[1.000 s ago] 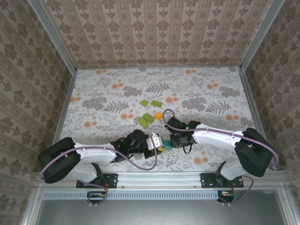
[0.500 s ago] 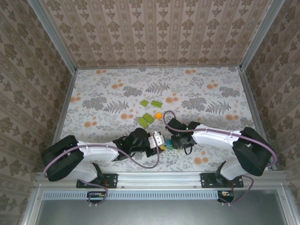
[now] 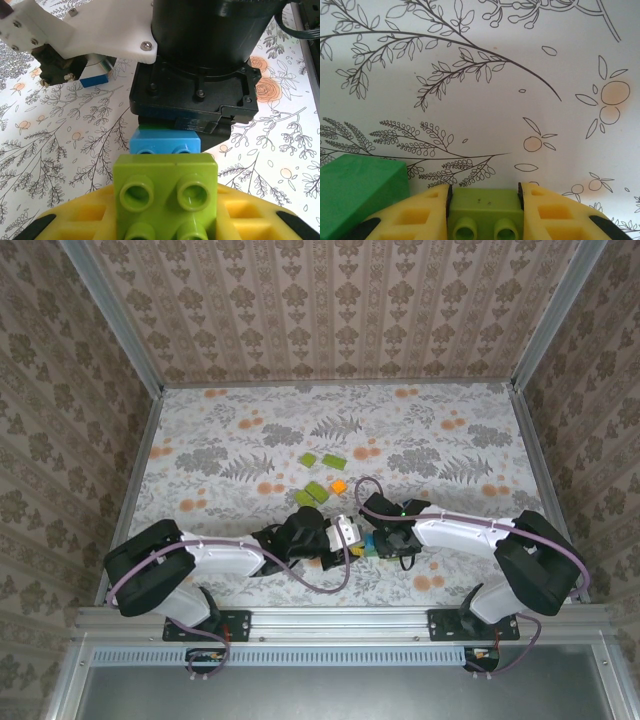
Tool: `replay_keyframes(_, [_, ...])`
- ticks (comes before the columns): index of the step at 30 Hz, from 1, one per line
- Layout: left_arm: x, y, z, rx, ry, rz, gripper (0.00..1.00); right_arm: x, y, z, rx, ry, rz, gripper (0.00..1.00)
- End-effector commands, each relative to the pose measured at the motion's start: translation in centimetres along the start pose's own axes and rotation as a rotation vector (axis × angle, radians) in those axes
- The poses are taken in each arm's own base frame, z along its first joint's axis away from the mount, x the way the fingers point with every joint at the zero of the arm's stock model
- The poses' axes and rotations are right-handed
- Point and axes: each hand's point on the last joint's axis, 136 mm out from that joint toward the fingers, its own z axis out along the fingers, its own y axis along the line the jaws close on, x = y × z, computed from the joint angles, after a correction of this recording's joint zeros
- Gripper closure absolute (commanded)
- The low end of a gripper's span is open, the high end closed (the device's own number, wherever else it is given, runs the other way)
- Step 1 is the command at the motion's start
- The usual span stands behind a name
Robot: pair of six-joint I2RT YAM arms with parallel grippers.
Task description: Assemble a carrot with lego
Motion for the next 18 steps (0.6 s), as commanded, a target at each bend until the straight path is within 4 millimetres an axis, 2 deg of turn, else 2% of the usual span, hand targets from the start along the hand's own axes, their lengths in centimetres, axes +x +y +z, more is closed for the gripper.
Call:
replay_keyframes(1, [-1.3,-2.1,0.5,0.090,-0.017,0.013,0.67,-0.7,2.1,0.3,-0.101,-0.021,-0.018,0.75])
replay_keyframes(4, [-1.0,-2.9,0.9,0.119,0.012,0.021,0.67,-1.1,1.7,0.4,-0.099,-0.027,-0.010,0.75])
replay_keyframes(8, [0.3,-3.1,1.5,0.124,0.068,0.020,0.67,-1.7,1.4,-0.5,-0.114,-0.053,-0.006,0.75])
replay_keyframes(13, [0.8,-3.1,1.5,0.120,0.096,0.023,0.67,-1.9,1.4,-1.5,-0.131,-0.071,-0.010,0.75])
replay_keyframes(18, [1.1,-2.8,1.2,0.111,0.151,0.045,0.67,-1.6,1.4,-1.2,-0.136,-0.066,-0.010,0.75])
